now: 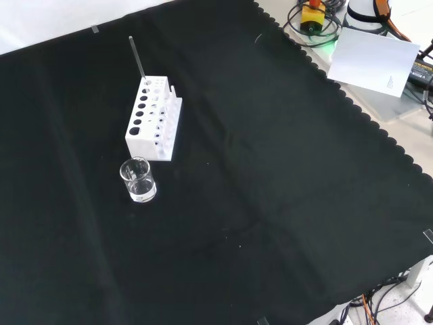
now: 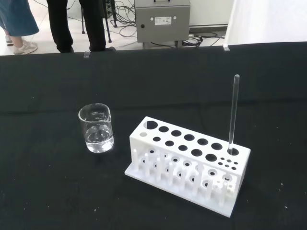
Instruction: Take the glass rod from the white test tube rack.
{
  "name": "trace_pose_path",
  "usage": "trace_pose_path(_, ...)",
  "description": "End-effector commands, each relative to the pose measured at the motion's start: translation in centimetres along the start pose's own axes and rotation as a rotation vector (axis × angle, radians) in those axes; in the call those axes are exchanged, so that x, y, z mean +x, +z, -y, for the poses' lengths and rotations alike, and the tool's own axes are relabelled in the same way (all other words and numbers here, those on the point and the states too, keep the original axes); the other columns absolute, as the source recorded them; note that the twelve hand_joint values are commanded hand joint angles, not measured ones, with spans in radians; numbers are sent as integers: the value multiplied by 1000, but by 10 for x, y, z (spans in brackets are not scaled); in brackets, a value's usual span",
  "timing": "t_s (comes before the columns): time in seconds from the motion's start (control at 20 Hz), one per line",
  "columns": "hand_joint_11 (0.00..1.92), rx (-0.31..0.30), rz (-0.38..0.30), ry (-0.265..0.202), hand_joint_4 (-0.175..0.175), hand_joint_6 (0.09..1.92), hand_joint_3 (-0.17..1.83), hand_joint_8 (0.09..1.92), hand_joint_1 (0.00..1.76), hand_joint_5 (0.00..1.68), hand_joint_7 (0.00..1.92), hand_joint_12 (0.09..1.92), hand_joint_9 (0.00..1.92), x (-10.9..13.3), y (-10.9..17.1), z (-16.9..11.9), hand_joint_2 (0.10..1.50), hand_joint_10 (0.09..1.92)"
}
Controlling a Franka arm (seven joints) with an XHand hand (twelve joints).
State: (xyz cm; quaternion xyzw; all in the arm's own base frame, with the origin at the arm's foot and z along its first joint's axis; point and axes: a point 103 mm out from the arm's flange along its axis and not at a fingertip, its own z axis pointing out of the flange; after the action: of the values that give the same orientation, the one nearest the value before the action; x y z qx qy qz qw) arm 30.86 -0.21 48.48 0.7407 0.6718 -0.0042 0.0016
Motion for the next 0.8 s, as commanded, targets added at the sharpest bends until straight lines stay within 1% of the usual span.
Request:
trace_pose_path(0.05,0,12,-3,9,-129,87,449,346,600,43,0,851,0,-1,0,-3,892,600)
trace_pose_path(0.1,0,17,-7,13,-129,87,443,360,601,46,0,867,0,-2,0,-4,894,612)
trace_pose_path(0.2,0,40,-24,17,-130,87,434,392,601,52,0,907,0,-8,-2,-17,899,645)
trace_pose_path(0.35,0,14,-23,21,-130,87,427,427,600,58,0,947,0,-19,-5,-36,903,682)
trace_pose_path(0.45,0,-2,-21,21,-130,87,424,441,600,61,0,959,0,-19,-5,-42,905,696)
trace_pose_path(0.6,0,-4,-24,14,-130,87,422,469,600,66,0,977,0,-18,-2,-54,906,724)
trace_pose_path(0.65,0,-16,-24,16,-130,87,421,478,600,68,0,991,0,-19,-2,-55,907,746)
trace_pose_path(0.8,0,4,-32,17,-130,87,420,508,599,76,0,1051,12,-24,1,-70,908,801)
